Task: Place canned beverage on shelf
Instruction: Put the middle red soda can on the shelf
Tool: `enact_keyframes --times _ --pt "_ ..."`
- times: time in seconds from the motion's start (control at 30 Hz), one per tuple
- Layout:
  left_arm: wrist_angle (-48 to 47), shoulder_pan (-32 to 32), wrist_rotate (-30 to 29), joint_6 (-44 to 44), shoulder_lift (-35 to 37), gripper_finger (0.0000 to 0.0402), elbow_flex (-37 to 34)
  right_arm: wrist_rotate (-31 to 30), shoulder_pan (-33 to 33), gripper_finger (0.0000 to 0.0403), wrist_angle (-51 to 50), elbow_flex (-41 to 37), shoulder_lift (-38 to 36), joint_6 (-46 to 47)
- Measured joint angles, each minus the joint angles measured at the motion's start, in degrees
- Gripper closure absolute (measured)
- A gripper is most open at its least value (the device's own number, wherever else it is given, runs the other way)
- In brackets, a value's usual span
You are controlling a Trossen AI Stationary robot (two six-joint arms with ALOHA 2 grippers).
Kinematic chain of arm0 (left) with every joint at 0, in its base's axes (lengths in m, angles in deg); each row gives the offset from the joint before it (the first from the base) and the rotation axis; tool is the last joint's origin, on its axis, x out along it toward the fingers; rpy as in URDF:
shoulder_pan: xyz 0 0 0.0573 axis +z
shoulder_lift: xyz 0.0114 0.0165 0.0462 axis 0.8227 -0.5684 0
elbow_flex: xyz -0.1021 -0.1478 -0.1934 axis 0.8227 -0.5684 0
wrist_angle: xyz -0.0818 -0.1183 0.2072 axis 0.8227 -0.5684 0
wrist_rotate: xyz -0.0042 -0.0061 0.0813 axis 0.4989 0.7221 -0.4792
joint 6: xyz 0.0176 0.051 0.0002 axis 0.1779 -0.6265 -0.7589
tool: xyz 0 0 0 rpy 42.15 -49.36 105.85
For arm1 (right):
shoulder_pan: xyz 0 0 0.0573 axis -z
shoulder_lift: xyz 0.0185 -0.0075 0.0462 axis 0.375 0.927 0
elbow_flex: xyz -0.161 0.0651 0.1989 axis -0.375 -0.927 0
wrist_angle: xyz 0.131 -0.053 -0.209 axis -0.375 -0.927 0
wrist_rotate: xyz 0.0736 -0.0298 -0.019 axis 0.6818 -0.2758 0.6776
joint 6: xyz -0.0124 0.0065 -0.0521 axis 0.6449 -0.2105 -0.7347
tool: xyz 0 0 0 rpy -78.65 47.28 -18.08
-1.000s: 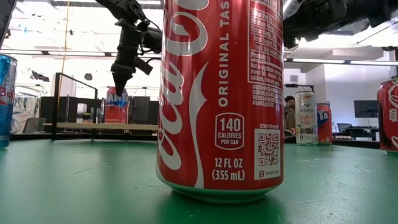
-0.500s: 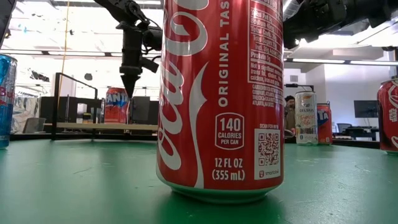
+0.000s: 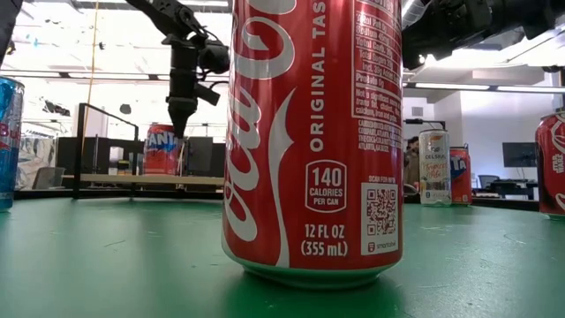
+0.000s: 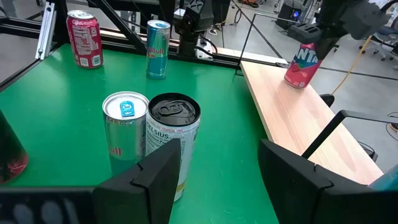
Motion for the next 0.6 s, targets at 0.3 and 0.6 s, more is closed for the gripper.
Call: enact_keyframes --times 0.3,0.6 --pt "-1.1 0.9 0.0 0.0 0.0 0.0401 0.0 0.0 0.0 0.0163 0.0 0.0 0.0 0.0" --pt "-2.4 0.9 -0.1 -0.2 0.0 0.0401 0.0 0.0 0.0 0.0163 -0.1 0.0 0.0 0.1"
